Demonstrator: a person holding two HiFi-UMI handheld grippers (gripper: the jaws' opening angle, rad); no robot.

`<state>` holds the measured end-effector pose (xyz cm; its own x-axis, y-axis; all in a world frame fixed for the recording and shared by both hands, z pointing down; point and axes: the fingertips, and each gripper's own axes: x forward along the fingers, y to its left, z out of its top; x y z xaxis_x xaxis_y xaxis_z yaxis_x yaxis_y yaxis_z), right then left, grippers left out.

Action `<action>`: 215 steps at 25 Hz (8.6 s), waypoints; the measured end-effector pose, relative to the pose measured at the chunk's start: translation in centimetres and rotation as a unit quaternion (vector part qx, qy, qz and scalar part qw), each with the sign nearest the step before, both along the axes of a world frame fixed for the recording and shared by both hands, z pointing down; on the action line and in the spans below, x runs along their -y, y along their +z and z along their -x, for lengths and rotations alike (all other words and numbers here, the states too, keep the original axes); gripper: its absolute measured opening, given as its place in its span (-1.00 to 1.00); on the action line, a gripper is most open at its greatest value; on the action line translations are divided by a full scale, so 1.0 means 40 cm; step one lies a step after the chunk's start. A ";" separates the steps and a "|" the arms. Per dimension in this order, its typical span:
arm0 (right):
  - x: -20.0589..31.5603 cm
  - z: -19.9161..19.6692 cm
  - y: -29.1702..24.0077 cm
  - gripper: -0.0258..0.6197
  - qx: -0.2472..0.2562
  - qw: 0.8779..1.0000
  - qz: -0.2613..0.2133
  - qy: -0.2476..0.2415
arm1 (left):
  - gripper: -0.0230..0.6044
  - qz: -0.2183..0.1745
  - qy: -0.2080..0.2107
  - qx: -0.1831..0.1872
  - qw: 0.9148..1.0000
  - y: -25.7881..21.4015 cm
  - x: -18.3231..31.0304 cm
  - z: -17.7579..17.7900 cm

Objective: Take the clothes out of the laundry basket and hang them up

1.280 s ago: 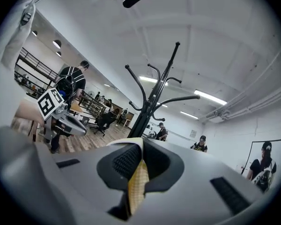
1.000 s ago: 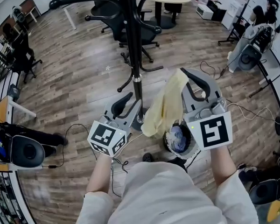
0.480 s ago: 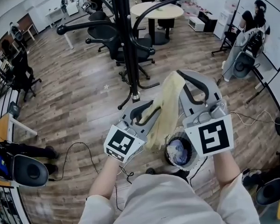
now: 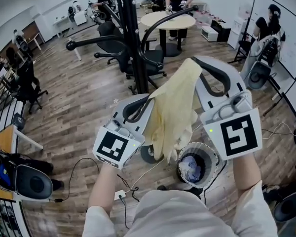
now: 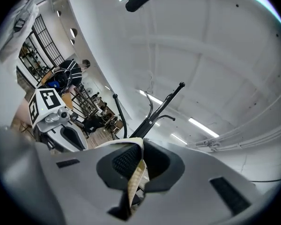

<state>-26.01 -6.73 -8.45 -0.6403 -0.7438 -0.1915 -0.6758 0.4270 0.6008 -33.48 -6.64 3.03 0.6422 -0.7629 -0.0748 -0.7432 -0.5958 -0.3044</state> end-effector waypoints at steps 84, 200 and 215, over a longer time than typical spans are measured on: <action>0.324 0.165 0.383 -0.86 -0.053 0.986 0.126 -0.094 | -0.84 -0.029 -0.142 0.036 0.989 0.082 0.272 0.133; -0.352 -0.838 1.882 -0.90 0.111 0.735 0.657 0.127 | -0.82 0.501 0.081 0.137 0.851 1.505 -0.245 -0.860; -0.284 -0.737 2.231 -0.90 0.104 0.699 0.695 0.133 | -0.81 0.538 0.106 0.168 0.819 1.850 -0.214 -0.832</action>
